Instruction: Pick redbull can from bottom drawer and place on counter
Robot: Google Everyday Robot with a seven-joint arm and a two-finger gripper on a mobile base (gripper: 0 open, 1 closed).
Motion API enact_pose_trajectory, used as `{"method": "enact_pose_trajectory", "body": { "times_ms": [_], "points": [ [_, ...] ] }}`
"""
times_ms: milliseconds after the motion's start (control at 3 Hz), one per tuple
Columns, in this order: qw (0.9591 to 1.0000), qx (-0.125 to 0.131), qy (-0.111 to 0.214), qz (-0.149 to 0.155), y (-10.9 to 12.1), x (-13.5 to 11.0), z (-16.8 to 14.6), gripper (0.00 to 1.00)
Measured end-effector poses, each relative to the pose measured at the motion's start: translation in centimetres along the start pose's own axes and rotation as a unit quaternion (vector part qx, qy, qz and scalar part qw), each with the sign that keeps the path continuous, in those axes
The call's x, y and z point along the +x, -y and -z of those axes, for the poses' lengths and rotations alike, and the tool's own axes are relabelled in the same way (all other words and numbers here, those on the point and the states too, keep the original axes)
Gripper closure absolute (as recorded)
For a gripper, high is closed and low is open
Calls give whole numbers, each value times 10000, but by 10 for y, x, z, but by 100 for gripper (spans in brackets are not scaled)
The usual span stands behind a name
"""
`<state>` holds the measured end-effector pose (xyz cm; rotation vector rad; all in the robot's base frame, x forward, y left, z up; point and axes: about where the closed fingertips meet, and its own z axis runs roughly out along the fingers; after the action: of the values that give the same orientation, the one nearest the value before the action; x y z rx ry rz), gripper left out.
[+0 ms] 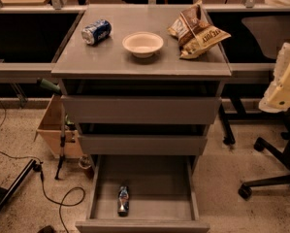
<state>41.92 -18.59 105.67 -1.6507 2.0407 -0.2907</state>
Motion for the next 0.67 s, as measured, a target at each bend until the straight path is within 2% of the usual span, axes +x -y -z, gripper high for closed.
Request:
{"method": "enact_pose_trajectory", "body": {
  "times_ms": [333,667],
  "points": [
    [10000,0,1,0,0,0,0,0],
    [9998,50,200,-16,4,-25,-8,0]
  ]
}}
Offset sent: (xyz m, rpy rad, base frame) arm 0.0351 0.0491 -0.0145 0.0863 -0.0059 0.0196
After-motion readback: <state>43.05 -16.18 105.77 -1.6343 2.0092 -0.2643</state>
